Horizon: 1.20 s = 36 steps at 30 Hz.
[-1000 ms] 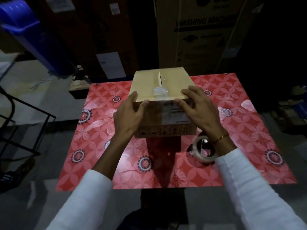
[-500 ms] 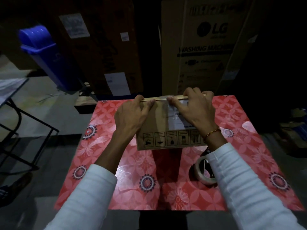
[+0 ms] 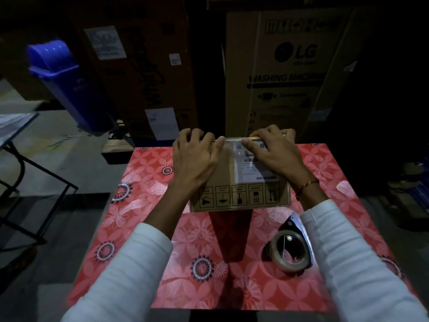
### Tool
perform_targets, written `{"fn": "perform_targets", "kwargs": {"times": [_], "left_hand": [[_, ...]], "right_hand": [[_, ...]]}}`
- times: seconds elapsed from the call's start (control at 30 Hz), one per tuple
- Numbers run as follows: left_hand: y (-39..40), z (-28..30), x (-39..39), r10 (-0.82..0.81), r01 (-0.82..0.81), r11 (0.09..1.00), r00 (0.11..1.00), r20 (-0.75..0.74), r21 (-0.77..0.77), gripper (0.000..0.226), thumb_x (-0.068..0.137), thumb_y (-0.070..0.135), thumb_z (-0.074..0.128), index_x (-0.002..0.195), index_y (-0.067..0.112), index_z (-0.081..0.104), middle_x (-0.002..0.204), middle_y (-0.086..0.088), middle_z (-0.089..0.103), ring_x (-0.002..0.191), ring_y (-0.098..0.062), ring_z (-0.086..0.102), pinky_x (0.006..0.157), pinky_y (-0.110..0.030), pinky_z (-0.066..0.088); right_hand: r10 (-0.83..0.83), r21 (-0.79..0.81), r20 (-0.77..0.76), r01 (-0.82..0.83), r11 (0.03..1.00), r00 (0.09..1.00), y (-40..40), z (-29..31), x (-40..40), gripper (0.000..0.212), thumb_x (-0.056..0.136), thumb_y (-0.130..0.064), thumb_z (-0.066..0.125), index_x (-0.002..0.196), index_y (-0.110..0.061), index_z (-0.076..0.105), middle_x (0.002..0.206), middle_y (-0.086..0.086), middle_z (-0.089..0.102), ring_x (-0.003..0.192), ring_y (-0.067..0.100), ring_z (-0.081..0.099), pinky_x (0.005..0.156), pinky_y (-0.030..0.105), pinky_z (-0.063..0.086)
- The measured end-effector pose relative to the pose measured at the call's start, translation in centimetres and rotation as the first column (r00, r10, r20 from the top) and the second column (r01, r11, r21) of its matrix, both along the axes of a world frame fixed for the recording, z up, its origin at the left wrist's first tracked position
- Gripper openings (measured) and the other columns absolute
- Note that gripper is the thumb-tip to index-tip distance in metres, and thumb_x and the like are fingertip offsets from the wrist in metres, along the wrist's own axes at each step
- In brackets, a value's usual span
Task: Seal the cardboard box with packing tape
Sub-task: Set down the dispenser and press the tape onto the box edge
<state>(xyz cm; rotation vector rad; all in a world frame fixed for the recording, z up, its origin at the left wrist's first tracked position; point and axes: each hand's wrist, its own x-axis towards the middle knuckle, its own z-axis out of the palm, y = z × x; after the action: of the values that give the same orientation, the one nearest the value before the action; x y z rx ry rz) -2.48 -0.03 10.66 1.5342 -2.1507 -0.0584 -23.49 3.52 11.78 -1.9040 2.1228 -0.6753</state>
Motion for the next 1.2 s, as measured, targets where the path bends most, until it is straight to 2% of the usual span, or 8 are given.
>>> {"fn": "perform_targets", "kwargs": {"times": [0.1, 0.23, 0.4, 0.5, 0.77, 0.93, 1.07, 1.2], "left_hand": [[-0.2, 0.1, -0.1, 0.032, -0.032, 0.999, 0.997, 0.076, 0.001, 0.07, 0.092, 0.075, 0.021, 0.119, 0.024, 0.061, 0.131, -0.004, 0.057, 0.137, -0.028, 0.034, 0.103, -0.049, 0.032], [-0.3, 0.3, -0.4, -0.001, -0.003, 0.999, 0.991, 0.131, 0.035, 0.072, 0.089, 0.08, 0.023, 0.122, 0.024, 0.055, 0.125, -0.004, 0.056, 0.117, -0.027, 0.043, 0.08, -0.038, 0.037], [-1.3, 1.3, 0.4, -0.114, 0.071, 0.978, 0.969, 0.217, 0.195, 0.078, 0.085, 0.082, 0.031, 0.137, 0.026, 0.045, 0.138, -0.005, 0.05, 0.126, -0.029, 0.04, 0.092, -0.046, 0.042], [-1.2, 1.9, 0.5, -0.14, 0.077, 0.968, 0.957, 0.255, 0.24, 0.086, 0.079, 0.084, 0.039, 0.143, 0.026, 0.041, 0.144, -0.005, 0.045, 0.13, -0.03, 0.038, 0.093, -0.046, 0.041], [-2.2, 2.7, 1.1, -0.253, 0.15, 0.914, 0.937, 0.242, 0.376, 0.094, 0.075, 0.076, 0.06, 0.148, 0.024, 0.033, 0.146, -0.007, 0.04, 0.132, -0.031, 0.033, 0.1, -0.053, 0.043], [-1.7, 2.3, 0.6, -0.199, 0.12, 0.939, 0.954, 0.224, 0.324, 0.081, 0.084, 0.082, 0.033, 0.14, 0.025, 0.042, 0.14, -0.007, 0.046, 0.127, -0.032, 0.038, 0.095, -0.052, 0.044], [-0.6, 1.6, 0.0, -0.113, 0.071, 0.976, 0.973, 0.199, 0.204, 0.073, 0.089, 0.077, 0.03, 0.137, 0.025, 0.044, 0.138, -0.006, 0.048, 0.127, -0.032, 0.041, 0.088, -0.047, 0.039], [-0.7, 1.9, 0.2, -0.152, 0.1, 0.965, 0.967, 0.207, 0.241, 0.063, 0.096, 0.067, 0.03, 0.14, 0.025, 0.043, 0.141, -0.007, 0.046, 0.129, -0.032, 0.038, 0.091, -0.049, 0.038]], "right_hand": [[-0.07, -0.034, 0.021, 0.071, 0.997, 0.997, -0.1, 0.0, 1.0, 0.054, 0.091, -0.075, 0.04, 0.111, -0.03, 0.062, 0.122, -0.002, 0.053, 0.126, 0.03, 0.035, 0.086, 0.045, 0.048], [-0.077, -0.038, 0.011, 0.077, 0.996, 0.997, -0.2, -0.1, 1.1, 0.051, 0.093, -0.073, 0.041, 0.11, -0.03, 0.062, 0.122, -0.002, 0.053, 0.127, 0.03, 0.035, 0.085, 0.042, 0.045], [-0.066, -0.025, 0.009, 0.066, 0.997, 0.998, -0.3, -0.2, 0.9, 0.051, 0.093, -0.073, 0.039, 0.109, -0.031, 0.061, 0.122, -0.002, 0.052, 0.126, 0.029, 0.033, 0.081, 0.04, 0.042], [-0.058, -0.028, 0.01, 0.059, 0.998, 0.998, -0.2, -0.2, 0.8, 0.051, 0.093, -0.073, 0.04, 0.11, -0.031, 0.061, 0.122, -0.002, 0.052, 0.127, 0.03, 0.033, 0.081, 0.04, 0.042], [0.02, -0.002, -0.069, -0.021, 1.0, 0.997, 0.2, 0.3, 0.4, 0.069, 0.077, -0.079, 0.06, 0.126, -0.03, 0.058, 0.13, -0.001, 0.049, 0.128, 0.033, 0.032, 0.09, 0.048, 0.05], [0.107, 0.092, -0.058, -0.102, 0.991, 0.992, 0.3, 0.7, -0.5, 0.082, 0.07, -0.072, 0.073, 0.138, -0.033, 0.05, 0.136, 0.002, 0.043, 0.131, 0.033, 0.027, 0.103, 0.051, 0.043], [0.069, 0.037, -0.067, -0.067, 0.997, 0.995, 0.5, 0.4, -0.2, 0.08, 0.072, -0.078, 0.065, 0.136, -0.032, 0.053, 0.134, 0.002, 0.045, 0.131, 0.033, 0.029, 0.094, 0.044, 0.045], [0.054, 0.018, -0.1, -0.053, 0.998, 0.994, 0.5, 0.1, -0.1, 0.074, 0.077, -0.076, 0.063, 0.135, -0.032, 0.053, 0.134, 0.003, 0.046, 0.131, 0.035, 0.03, 0.092, 0.045, 0.047]]}}
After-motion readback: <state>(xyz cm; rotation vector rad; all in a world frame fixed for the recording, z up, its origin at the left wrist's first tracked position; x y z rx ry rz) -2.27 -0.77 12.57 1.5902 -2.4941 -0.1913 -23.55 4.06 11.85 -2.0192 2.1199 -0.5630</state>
